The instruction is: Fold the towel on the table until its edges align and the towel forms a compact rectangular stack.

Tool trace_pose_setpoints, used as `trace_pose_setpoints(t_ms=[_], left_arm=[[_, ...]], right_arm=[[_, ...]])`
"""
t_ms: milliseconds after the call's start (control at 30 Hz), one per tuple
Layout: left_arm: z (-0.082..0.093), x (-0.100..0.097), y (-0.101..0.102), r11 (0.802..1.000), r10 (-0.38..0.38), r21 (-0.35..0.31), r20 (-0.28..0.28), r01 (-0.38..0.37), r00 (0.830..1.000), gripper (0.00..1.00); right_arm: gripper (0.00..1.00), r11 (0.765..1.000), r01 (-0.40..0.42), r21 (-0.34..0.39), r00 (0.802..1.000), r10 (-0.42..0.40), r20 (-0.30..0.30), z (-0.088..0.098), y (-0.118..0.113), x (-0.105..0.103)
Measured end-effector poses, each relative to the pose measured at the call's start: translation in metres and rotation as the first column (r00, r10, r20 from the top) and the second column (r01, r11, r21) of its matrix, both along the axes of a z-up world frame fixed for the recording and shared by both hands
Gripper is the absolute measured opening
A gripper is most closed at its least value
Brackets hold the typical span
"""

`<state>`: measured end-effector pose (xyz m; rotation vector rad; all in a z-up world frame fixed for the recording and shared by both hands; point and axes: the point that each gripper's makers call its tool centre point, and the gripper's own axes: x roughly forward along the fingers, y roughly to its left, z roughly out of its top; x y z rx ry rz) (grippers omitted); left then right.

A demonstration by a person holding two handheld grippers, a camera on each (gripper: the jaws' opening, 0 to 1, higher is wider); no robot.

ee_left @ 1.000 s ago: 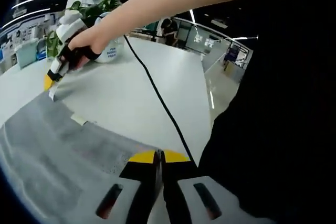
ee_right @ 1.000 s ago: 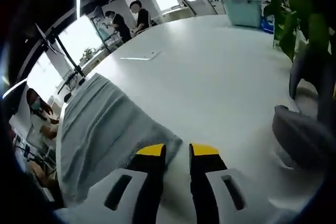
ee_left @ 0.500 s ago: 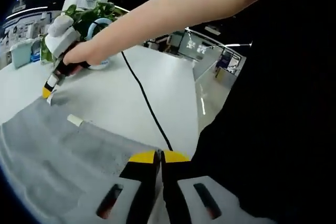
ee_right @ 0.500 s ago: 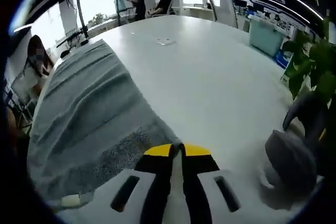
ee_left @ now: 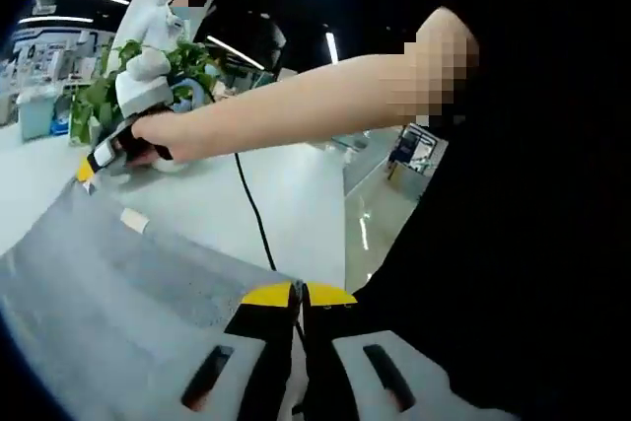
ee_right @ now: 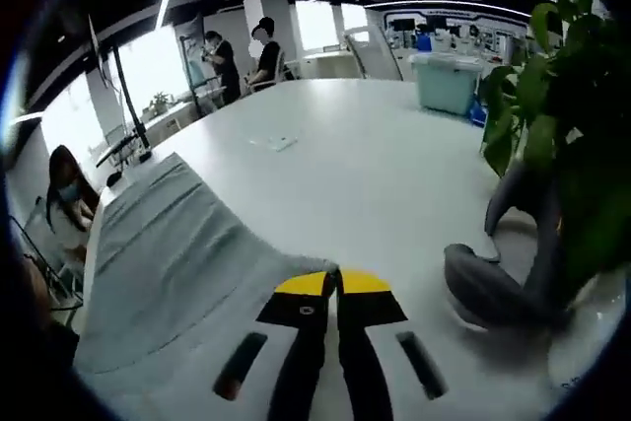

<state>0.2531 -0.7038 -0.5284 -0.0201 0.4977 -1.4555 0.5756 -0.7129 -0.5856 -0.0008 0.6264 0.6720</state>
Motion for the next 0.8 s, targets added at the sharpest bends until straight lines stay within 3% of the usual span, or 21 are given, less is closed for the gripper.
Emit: trace_pose_setpoints(t_ms=[233,367,433,500,600,800], left_arm=[[0.017,-0.005,-0.002,1.0,0.002,-0.024,0.036,-0.001,0.999,0.02],[0.032,-0.005,0.001,0.996,0.025,-0.084,0.026,-0.023,0.999,0.02],[0.039,-0.007,0.0,0.994,0.022,-0.112,0.035,-0.018,0.999,0.02],[0.044,-0.005,-0.001,0.992,0.027,-0.124,0.041,-0.021,0.999,0.02],[0.059,-0.001,0.001,0.987,0.046,-0.156,0.064,-0.035,0.997,0.02],[0.086,0.002,0.021,0.965,0.124,-0.239,0.06,-0.106,0.99,0.02]], right_arm=[[0.0,0.999,0.002,0.036,0.999,-0.003,0.042,0.029,-0.002,-0.004],[0.0,0.987,0.041,0.154,0.998,-0.049,0.046,0.05,0.002,-0.003],[0.0,0.975,0.058,0.215,0.997,-0.067,0.034,0.061,0.007,-0.002],[0.0,0.978,0.048,0.203,0.998,-0.056,0.036,0.068,0.013,0.0],[0.0,0.98,0.013,0.197,0.996,-0.03,0.081,0.087,0.029,0.002],[0.0,0.961,-0.004,0.278,0.991,-0.034,0.133,0.119,0.052,0.004]])
